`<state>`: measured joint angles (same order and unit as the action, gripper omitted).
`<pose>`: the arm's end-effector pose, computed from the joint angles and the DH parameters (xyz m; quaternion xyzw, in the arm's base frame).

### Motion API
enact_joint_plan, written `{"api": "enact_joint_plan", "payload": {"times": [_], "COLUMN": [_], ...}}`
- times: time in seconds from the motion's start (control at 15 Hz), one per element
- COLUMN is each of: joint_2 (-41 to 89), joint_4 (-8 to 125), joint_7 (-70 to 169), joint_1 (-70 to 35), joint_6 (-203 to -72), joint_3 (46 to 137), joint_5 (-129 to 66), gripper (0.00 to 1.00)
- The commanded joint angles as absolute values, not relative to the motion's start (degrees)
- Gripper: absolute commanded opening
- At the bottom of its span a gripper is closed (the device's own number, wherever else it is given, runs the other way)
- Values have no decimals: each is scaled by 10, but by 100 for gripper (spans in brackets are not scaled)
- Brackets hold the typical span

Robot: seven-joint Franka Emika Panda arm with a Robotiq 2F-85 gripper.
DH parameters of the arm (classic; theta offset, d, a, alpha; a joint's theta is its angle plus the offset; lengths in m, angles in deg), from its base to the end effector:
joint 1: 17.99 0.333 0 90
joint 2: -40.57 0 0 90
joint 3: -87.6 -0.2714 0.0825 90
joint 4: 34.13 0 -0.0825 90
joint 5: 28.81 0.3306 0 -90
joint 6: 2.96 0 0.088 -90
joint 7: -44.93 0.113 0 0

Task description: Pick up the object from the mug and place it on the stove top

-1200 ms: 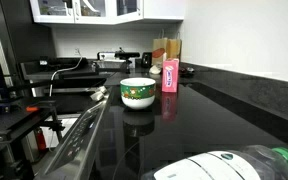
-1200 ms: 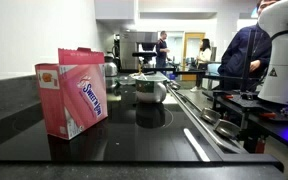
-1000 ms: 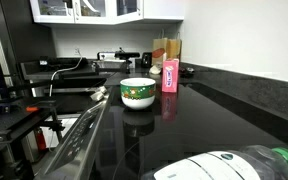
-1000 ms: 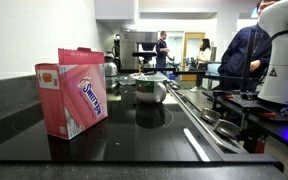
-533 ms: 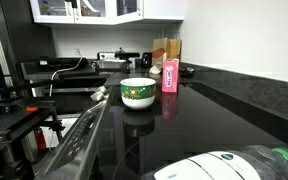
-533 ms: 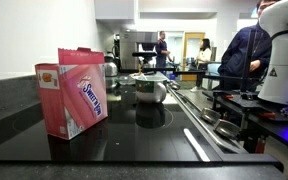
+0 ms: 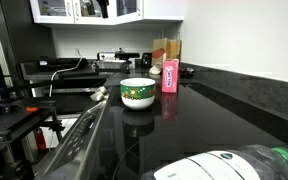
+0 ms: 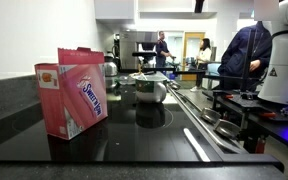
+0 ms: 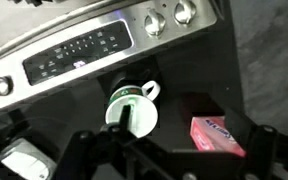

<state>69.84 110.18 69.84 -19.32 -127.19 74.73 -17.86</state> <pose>0.3710 0.0857 0.4425 -0.9815 0.1728 -0.0648 0.0501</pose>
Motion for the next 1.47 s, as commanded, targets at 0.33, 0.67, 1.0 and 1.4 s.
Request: {"api": "enact_joint_plan", "payload": {"times": [0.33, 0.67, 1.0, 1.4], "joint_2": [528, 430, 335, 269], "joint_4": [1085, 1042, 974, 921], "joint_7": [808, 789, 765, 750], "joint_1": [-226, -214, -195, -183], "joint_6": [-1390, -1400, -1392, -1381], "joint_3": [766, 806, 834, 862], "joint_5": [-240, -233, -216, -214], "gripper": [75, 60, 53, 50]}}
